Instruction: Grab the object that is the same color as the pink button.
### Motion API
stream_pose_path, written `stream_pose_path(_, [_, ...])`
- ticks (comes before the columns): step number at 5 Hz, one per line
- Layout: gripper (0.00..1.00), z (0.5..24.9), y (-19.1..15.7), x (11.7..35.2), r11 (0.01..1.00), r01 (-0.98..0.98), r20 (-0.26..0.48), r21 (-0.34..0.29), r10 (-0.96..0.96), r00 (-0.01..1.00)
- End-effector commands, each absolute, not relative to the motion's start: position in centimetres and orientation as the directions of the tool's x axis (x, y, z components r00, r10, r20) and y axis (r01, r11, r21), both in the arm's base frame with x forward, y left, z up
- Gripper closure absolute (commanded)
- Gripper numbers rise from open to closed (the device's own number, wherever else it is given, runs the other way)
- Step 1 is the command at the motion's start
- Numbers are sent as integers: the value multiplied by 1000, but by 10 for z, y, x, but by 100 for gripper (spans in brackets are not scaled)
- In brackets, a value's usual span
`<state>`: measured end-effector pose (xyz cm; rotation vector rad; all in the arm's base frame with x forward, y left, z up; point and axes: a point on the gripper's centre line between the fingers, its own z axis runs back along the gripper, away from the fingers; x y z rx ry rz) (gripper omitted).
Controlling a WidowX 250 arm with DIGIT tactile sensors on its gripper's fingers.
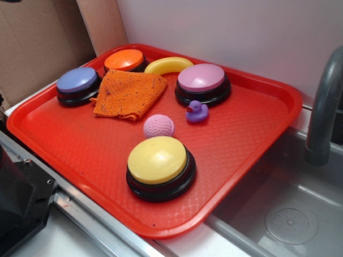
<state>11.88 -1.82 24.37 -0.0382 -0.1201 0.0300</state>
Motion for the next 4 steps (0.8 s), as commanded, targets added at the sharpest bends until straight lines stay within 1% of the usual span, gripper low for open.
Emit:
stream_pose_path(1, [0,244,-18,119,999,-28,119,-40,32,992])
stream_pose_path(2, [0,223,-22,135,972,-207,126,-107,220,967])
stream_pose_path(3, [0,203,-24,151,909,-391,129,-146,409,903])
stream_pose_path(4, [0,178,-31,176,810,-549,169,-205,581,796])
